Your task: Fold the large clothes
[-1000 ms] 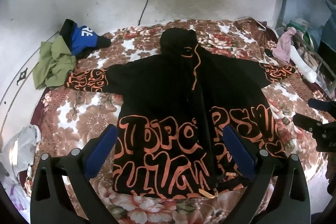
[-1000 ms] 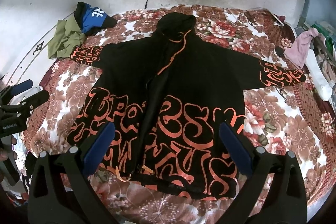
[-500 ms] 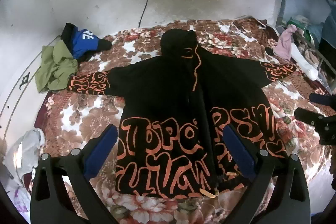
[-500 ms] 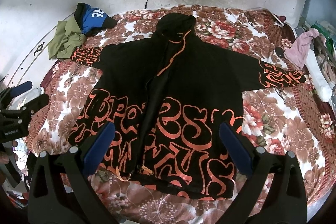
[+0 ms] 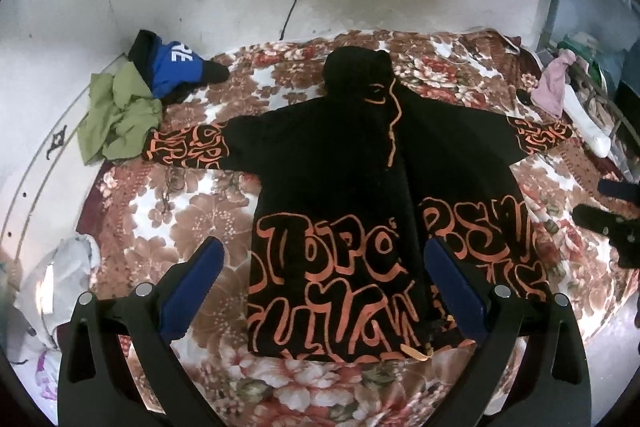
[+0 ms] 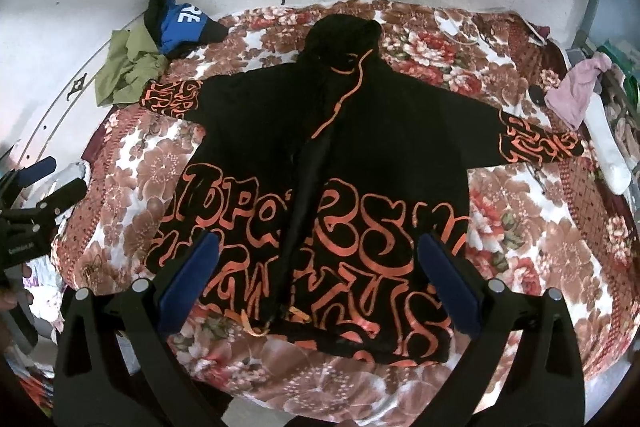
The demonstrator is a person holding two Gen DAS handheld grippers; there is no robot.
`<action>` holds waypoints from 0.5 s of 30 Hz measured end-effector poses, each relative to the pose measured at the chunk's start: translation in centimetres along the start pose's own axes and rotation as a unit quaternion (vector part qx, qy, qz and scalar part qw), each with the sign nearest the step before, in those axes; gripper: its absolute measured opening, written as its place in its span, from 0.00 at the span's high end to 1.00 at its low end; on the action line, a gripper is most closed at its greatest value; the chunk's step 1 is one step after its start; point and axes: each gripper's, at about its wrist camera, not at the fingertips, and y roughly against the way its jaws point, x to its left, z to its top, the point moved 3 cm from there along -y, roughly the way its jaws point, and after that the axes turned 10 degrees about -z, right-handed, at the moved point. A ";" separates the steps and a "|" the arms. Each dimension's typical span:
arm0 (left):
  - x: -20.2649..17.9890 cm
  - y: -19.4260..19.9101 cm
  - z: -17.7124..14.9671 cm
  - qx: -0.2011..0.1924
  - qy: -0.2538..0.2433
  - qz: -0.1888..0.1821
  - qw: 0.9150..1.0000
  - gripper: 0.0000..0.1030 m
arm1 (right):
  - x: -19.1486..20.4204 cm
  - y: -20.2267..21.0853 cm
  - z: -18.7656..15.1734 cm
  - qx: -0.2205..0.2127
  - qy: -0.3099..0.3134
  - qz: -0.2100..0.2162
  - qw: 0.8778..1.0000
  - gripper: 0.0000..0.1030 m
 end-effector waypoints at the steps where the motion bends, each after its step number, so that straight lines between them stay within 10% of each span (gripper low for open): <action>1: 0.6 -0.2 0.1 -0.001 -0.003 -0.002 1.000 0.05 | 0.9 -0.3 0.2 0.002 0.000 -0.005 1.000 0.04; 15: 21.4 -7.3 5.3 0.020 -0.008 -0.007 1.000 0.05 | 16.6 -8.5 8.6 0.025 -0.009 -0.018 0.999 0.04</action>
